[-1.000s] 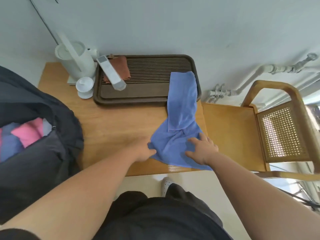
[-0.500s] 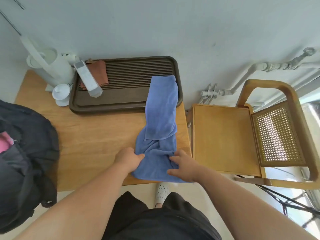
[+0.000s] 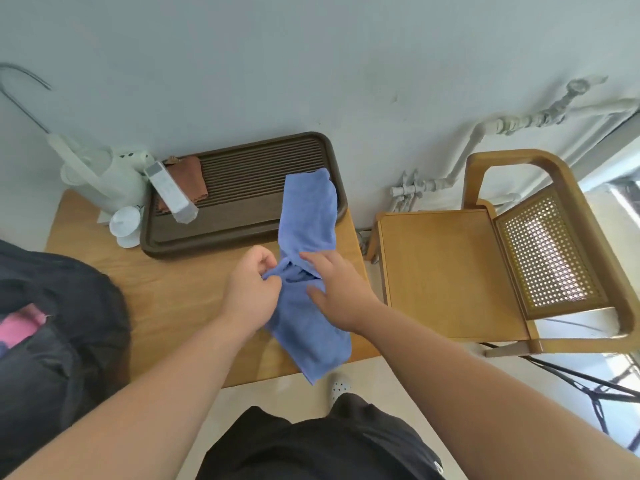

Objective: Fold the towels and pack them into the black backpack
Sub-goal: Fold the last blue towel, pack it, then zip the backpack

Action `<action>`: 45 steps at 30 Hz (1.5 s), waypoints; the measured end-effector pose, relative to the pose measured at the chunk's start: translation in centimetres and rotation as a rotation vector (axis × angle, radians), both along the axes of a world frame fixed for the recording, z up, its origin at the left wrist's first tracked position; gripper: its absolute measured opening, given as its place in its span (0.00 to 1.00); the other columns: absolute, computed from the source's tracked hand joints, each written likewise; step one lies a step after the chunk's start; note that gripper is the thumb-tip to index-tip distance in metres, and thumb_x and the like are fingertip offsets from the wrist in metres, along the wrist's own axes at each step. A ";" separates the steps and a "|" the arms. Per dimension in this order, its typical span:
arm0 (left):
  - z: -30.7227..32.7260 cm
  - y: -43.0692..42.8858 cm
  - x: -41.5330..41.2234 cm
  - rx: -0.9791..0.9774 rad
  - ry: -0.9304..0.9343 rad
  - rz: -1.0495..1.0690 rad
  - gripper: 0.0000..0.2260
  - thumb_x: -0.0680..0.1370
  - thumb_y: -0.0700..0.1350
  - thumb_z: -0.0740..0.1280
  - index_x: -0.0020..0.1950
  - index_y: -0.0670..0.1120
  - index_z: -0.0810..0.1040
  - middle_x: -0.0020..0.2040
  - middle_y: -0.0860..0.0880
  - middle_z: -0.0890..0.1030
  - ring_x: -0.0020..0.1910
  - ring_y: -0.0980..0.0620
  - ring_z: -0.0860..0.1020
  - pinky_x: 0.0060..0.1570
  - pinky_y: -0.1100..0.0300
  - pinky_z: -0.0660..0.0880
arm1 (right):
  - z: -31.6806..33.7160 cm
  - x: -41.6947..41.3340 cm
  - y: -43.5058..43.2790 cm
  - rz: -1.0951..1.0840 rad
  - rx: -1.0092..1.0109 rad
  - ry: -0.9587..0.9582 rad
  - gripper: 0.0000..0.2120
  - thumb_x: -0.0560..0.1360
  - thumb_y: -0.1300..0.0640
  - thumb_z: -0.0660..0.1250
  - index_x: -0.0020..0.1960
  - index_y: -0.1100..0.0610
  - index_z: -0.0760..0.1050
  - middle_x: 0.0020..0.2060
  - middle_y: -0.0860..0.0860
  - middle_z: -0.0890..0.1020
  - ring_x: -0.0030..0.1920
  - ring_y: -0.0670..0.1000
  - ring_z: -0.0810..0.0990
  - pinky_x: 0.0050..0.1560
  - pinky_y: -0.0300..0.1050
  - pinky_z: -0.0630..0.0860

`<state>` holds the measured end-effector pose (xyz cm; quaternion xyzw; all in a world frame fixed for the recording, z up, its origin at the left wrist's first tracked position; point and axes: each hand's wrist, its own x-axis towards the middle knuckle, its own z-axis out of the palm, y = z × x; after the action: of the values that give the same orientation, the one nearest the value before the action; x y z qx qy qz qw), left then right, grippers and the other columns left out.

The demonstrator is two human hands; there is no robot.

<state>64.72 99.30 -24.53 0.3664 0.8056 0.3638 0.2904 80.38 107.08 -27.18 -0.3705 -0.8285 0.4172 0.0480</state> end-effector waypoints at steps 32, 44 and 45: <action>14.2 -19.1 -13.2 0.363 0.202 -0.180 0.08 0.83 0.41 0.61 0.44 0.45 0.74 0.39 0.48 0.75 0.36 0.58 0.70 0.35 0.69 0.67 | 8.5 -5.2 -13.6 0.093 0.139 -0.333 0.12 0.74 0.55 0.70 0.37 0.60 0.73 0.33 0.53 0.76 0.37 0.55 0.71 0.37 0.48 0.67; 7.9 -19.4 -17.8 -0.156 0.277 -0.280 0.17 0.74 0.50 0.75 0.37 0.43 0.70 0.34 0.50 0.69 0.33 0.53 0.66 0.33 0.58 0.63 | 5.8 -2.9 -11.5 -0.215 -0.041 -0.254 0.16 0.74 0.45 0.74 0.37 0.56 0.77 0.33 0.49 0.76 0.35 0.50 0.73 0.36 0.43 0.68; 6.8 -19.3 -17.9 -0.144 0.288 -0.247 0.18 0.75 0.48 0.74 0.35 0.44 0.66 0.33 0.50 0.66 0.32 0.52 0.64 0.32 0.57 0.61 | 5.9 -2.4 -11.4 -0.190 -0.055 -0.288 0.15 0.70 0.43 0.77 0.39 0.54 0.80 0.34 0.48 0.78 0.36 0.49 0.75 0.37 0.42 0.69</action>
<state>46.87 80.02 -17.75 0.4890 0.8117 0.2108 0.2400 78.02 95.72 -21.28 -0.5043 -0.7763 0.3759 -0.0422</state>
